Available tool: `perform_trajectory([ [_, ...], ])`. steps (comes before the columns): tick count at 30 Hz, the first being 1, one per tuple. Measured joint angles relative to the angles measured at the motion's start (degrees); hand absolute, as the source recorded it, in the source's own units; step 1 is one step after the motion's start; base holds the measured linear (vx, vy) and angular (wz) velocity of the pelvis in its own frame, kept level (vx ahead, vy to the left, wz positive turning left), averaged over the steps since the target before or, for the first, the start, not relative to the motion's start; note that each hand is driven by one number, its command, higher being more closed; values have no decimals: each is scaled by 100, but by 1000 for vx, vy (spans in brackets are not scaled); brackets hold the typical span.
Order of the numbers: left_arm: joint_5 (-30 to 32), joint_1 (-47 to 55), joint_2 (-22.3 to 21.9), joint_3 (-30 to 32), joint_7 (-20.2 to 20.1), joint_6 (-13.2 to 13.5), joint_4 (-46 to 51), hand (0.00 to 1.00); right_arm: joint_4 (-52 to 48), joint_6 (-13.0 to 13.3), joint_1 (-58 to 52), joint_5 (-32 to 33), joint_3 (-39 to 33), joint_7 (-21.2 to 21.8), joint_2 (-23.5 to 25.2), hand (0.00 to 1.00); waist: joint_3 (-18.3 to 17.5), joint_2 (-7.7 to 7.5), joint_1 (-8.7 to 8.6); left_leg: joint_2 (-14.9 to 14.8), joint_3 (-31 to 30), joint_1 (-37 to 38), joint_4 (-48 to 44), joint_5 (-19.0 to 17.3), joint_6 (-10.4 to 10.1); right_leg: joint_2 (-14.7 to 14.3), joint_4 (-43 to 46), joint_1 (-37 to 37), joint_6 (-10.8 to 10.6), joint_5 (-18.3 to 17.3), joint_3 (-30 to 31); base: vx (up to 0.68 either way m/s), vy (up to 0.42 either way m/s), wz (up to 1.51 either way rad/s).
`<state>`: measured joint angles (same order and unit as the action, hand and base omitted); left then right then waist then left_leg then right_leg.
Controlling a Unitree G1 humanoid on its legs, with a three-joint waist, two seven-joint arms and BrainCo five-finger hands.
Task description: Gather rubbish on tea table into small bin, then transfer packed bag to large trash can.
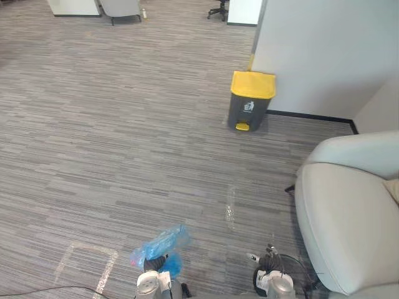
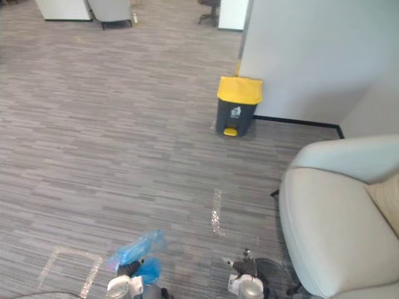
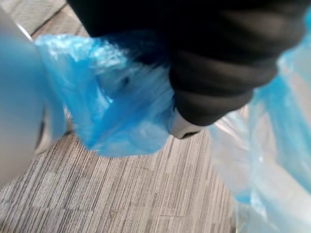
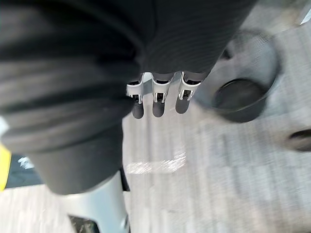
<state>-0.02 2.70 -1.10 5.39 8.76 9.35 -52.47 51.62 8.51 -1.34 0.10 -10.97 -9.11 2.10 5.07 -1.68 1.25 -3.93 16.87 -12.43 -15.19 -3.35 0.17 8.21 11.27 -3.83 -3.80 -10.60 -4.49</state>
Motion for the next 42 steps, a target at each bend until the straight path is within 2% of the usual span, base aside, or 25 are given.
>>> perform_trajectory([
  [2, 0, -41, 236, -95, 1, -4, -31, 100, 250, -10, 120, -1, -7, 3, 147, 0, 56, -144, 16, 66, -19, 19, 0, -10, 13, 42, -33, -20, 10, 167, 197, 153, 93, -8],
  [4, 1, -20, 270, -143, 3, -14, -95, 100, 328, -28, 80, -5, -7, 11, 156, 0, 116, -120, 25, 72, 54, 307, 88, -66, 75, 66, 467, 70, -138, 311, 350, 136, 76, -28],
  [8, 46, 85, 235, -279, 0, -19, -52, 100, 252, -36, -97, -14, 161, 21, 140, 0, 243, -4, 73, 120, 400, 1168, 548, -523, -3, 164, 3216, 1224, -219, 601, 650, 107, 98, -60],
  [10, 48, 79, 217, -261, 0, -31, -64, 100, 43, -58, -163, -16, 169, 18, 138, 0, 233, -26, 24, 143, 522, 1427, 741, -581, 22, 245, 3661, 1727, -156, 133, 302, 108, 18, -42],
  [12, 47, 66, 147, -226, -1, -31, -81, 100, 14, -60, -139, -22, 158, 17, 136, 0, 228, -33, -64, 117, 559, 1572, 908, -611, -20, 248, 3169, 1983, -68, -160, -238, 155, -55, -11],
  [14, 42, 26, 71, -177, -4, -36, -176, 100, 58, -58, -77, -29, 127, 15, 131, 0, 248, 11, -96, -6, 572, 1676, 948, -697, -146, 53, 1978, 2025, -10, -70, -649, 208, -113, -6],
  [16, 42, 25, 33, -128, -4, -38, -187, 100, 150, -61, -29, -30, 94, 12, 138, 0, 251, -21, -97, -46, 574, 1820, 1033, -772, -280, -164, 677, 2015, 69, 456, -691, 296, -151, 0],
  [17, 43, 17, 38, -103, -8, -37, -217, 100, 230, -63, -10, -40, 98, 12, 142, 0, 276, -128, -109, 33, 532, 1976, 1053, -872, -453, -254, -214, 1862, 26, 1159, -557, 389, -188, 9],
  [18, 42, -36, -13, -61, -5, -53, -340, 100, 294, -66, 22, -80, 93, 13, 90, 0, 324, -62, -154, -35, 402, 2168, 1095, -975, -570, -358, -161, 1748, 352, 1512, -470, 514, -207, 3],
  [20, 48, -50, -189, -27, -23, -51, -342, 100, 295, -72, 81, -242, 25, 16, -51, 0, 334, 262, -120, -193, 218, 2403, 1206, -963, -623, -556, 362, 1827, 366, 884, -548, 509, -135, 1],
  [23, 46, -56, -195, -30, -27, -55, -321, 100, 302, -99, 80, -244, -25, 17, -27, 0, 323, 253, -148, -394, -206, 2298, 436, -964, -721, -583, 736, 1634, 507, 341, -725, 406, -169, 24],
  [24, 46, -82, -196, -26, -30, -58, -283, 100, 258, -102, 38, -243, -6, 17, 2, 0, 320, 214, -181, -549, -481, 1804, -795, -999, -829, -574, 657, 1395, 498, 215, -785, 457, -187, 37],
  [25, 45, -80, -196, -16, -68, -58, -196, 100, 181, -127, -21, -243, 59, 17, 7, 0, 327, 231, -164, -764, -633, 1281, -2106, -725, -1171, -642, 508, 1100, 554, 157, -806, 545, -143, 14],
  [26, 46, -64, -195, 28, -81, -60, -133, 100, 121, -129, -24, -243, 163, 17, 6, 0, 345, 278, -90, -995, -631, 895, -3088, -674, -1216, -728, 351, 801, 622, 104, -760, 459, -50, -27],
  [27, 46, -37, -196, 42, -115, -61, -53, 100, 95, -129, -21, -239, 237, 18, 28, 0, 355, 288, -53, -1124, -573, 648, -3601, -795, -1051, -775, 203, 532, 643, 55, -685, 441, 18, -50],
  [29, 41, 4, -193, 39, -118, -58, 82, 100, 92, -129, -1, -235, 267, 20, 97, 0, 349, 231, -13, -1154, -306, 289, -3630, -1039, -831, -715, -49, 135, 629, 36, -505, 463, 74, -55],
  [31, 34, -19, -192, 19, -124, -50, 148, 100, 80, -130, 99, -233, 247, 18, 131, 0, 393, 147, 105, -968, 27, -58, -2345, -1198, -638, -485, -290, -210, 612, 29, -223, 432, 175, -70],
  [32, 33, -40, -194, 13, -126, -49, 165, 100, 80, -130, 118, -232, 207, 17, 137, 0, 379, 125, 136, -842, -29, -139, -1679, -1104, -569, -397, -341, -260, 537, -6, -146, 375, 254, -71],
  [33, 33, -28, -194, -1, -124, -31, 185, 100, 71, -126, 140, -236, 198, 13, 113, 0, 363, 157, 182, -675, -303, -169, -534, -735, -566, -289, -448, -386, 307, -133, -1, 315, 255, -71],
  [34, 28, 32, -196, -28, -123, -20, 173, 100, 105, -131, 109, -242, 218, 13, 36, 0, 316, 265, 213, -611, -592, -189, -141, -4, -745, -281, -539, -474, 63, -226, 132, 405, 352, -62],
  [36, 13, -26, -90, -36, -108, -12, 119, 100, 212, -161, 75, -254, 280, 19, 93, 0, 166, 25, 153, -243, -551, -159, -128, -188, -521, 2, -533, -512, 44, -160, 335, 481, 355, -2],
  [38, -5, -48, -35, -39, -118, -21, 66, 100, 225, -184, 59, -270, 274, 19, 115, 0, 145, -68, 212, -113, -427, -72, -305, -343, -309, 175, -227, -459, -109, -18, 509, 515, 310, 1],
  [40, -10, -14, -38, -56, -111, -23, 94, 100, 221, -193, 20, -275, 271, 19, 129, 0, 135, -72, 219, -16, -263, 295, -210, -575, -194, 276, 748, -167, -325, 99, 734, 367, 203, -29],
  [41, -11, 21, 0, -144, -111, -26, 96, 100, 203, -193, 29, -274, 281, 22, 133, 0, 140, -41, 214, 42, -172, 625, -24, -650, -149, 288, 2056, 383, -744, 384, 925, 309, 155, -24],
  [42, -11, 26, 35, -204, -110, -38, 94, 100, 174, -192, 13, -274, 328, 31, 139, 0, 175, -18, 191, 96, -131, 903, 135, -707, -109, 288, 3135, 877, -939, 742, 1052, 464, 207, -13],
])
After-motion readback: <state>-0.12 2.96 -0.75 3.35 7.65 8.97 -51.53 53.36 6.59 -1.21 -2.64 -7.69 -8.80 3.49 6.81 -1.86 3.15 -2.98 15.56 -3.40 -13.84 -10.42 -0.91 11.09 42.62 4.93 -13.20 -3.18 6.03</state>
